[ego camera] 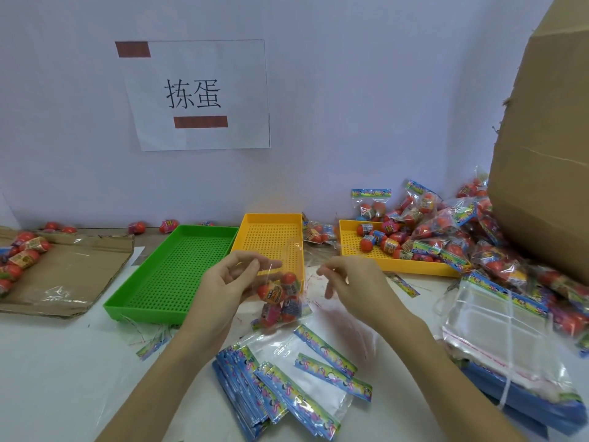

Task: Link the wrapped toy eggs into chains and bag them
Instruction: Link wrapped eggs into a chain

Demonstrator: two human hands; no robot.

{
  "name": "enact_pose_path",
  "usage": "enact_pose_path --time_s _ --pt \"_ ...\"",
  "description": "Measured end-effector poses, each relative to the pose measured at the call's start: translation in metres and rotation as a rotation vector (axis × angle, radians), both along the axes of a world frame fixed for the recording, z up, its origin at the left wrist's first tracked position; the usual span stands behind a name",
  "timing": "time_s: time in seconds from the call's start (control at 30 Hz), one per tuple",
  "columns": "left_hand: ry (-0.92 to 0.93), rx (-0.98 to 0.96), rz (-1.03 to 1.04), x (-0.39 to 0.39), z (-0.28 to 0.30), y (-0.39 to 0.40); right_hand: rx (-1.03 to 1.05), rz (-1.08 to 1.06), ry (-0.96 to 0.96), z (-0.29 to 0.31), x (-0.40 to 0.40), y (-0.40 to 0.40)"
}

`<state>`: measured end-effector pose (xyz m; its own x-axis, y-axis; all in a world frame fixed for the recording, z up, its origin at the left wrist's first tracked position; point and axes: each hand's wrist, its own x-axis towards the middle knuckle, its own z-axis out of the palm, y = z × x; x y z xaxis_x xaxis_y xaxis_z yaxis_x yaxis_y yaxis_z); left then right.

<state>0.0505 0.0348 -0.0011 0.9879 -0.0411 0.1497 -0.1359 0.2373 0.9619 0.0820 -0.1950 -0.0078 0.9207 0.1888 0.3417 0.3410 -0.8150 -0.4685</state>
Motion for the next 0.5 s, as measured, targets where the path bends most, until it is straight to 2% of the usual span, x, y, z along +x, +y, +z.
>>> enact_pose_path --time_s 0.1,0.2,0.37,0.5 --pt "0.007 -0.017 -0.010 0.000 -0.001 0.000 -0.085 0.026 -0.027 0.002 -0.001 0.001" --pt "0.013 -0.045 -0.013 0.001 -0.002 0.000 0.172 0.089 0.094 0.004 -0.004 0.006" --pt "-0.008 -0.049 -0.008 0.003 -0.005 0.000 0.408 0.164 0.245 0.008 -0.006 0.014" --pt "0.003 -0.027 -0.025 0.005 -0.008 0.001 0.638 0.121 0.235 0.002 -0.007 0.018"
